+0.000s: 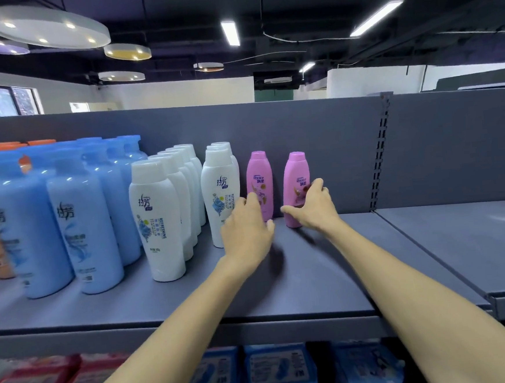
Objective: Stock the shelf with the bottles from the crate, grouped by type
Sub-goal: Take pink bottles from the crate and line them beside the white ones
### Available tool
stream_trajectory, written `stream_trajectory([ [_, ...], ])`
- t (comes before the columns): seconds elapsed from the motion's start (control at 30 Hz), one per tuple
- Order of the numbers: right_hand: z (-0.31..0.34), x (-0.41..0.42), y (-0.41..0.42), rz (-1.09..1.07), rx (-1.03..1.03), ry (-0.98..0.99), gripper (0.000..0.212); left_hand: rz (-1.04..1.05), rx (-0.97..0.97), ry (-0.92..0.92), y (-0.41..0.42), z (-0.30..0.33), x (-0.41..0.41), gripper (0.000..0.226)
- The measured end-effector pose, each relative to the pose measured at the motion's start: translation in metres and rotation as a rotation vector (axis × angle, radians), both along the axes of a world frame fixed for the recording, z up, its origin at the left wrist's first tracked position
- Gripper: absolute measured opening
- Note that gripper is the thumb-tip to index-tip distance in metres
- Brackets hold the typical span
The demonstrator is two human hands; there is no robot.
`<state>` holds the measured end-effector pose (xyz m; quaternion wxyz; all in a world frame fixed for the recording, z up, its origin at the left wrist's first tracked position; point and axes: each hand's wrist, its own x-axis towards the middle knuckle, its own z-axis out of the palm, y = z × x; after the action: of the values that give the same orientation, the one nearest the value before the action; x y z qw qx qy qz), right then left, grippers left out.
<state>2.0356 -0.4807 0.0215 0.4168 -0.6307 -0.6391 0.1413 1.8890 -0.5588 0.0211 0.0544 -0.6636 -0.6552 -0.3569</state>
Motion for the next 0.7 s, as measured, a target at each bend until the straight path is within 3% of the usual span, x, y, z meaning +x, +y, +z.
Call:
stream_trajectory([
  [0.1, 0.0, -0.024, -0.006, 0.014, 0.007, 0.021, 0.071, 0.095, 0.113, 0.013, -0.018, -0.002, -0.017, 0.037],
  [0.27, -0.001, -0.056, -0.009, 0.002, 0.019, 0.017, 0.073, 0.149, 0.248, -0.26, -0.019, 0.0, -0.028, 0.057],
  [0.7, 0.0, -0.082, -0.011, -0.041, 0.021, 0.014, 0.071, 0.115, 0.262, -0.271, -0.021, -0.009, -0.034, 0.055],
])
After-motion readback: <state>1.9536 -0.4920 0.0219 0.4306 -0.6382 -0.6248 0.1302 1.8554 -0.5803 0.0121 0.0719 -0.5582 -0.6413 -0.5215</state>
